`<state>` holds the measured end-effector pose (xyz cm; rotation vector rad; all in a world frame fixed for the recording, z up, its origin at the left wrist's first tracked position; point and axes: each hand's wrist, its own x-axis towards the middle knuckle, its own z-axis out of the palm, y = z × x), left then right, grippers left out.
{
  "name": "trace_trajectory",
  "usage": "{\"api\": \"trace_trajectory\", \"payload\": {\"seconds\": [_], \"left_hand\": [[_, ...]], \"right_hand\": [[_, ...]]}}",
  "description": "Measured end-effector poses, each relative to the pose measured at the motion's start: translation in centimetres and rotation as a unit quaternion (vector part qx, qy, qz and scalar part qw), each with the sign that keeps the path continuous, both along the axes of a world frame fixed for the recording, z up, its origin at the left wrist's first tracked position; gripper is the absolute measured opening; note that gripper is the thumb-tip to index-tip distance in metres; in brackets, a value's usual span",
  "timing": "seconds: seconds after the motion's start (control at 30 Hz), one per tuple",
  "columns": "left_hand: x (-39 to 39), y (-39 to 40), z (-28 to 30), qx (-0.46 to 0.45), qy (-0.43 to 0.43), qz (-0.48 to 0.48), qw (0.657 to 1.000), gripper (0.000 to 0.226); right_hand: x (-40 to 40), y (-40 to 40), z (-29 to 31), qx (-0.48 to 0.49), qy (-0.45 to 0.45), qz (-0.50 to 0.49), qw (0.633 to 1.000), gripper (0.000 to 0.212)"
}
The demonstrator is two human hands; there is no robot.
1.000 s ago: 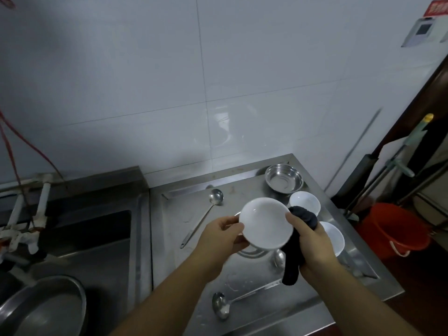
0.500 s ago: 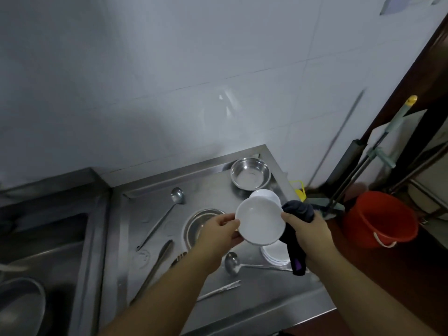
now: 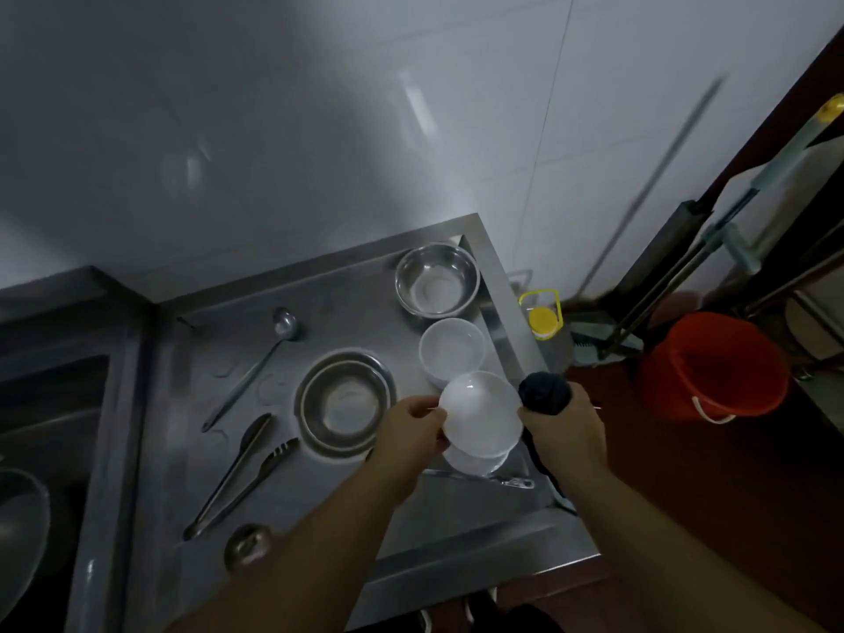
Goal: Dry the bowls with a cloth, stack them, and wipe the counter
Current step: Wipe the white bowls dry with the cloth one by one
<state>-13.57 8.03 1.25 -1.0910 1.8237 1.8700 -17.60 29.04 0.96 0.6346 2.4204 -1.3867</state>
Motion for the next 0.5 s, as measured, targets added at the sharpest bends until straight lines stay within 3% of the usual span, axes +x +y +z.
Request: {"api": "trace_trajectory", "payload": {"seconds": [0.17,0.43,0.5], "left_hand": [[0.2,0.9,-2.1,-0.106,-0.041,-0.032,0.993,0.018],[0.8,0.9,-3.7,-0.154,-0.043,-0.039,0.986,0.018],[0.9,0.9,-3.8,-0.167,-0.046,-0.043,0.984,0.017]], "right_hand": [[0.2,0.2,-2.0,0.032,-0.001,0.014,0.999,0.033],[0.4,-0.3,-2.8,0.019,-0.009,0.066,0.998,0.027],[0.7,-0.5,-3.3,0.011,0.002,0.067,0.998,0.036]]}}
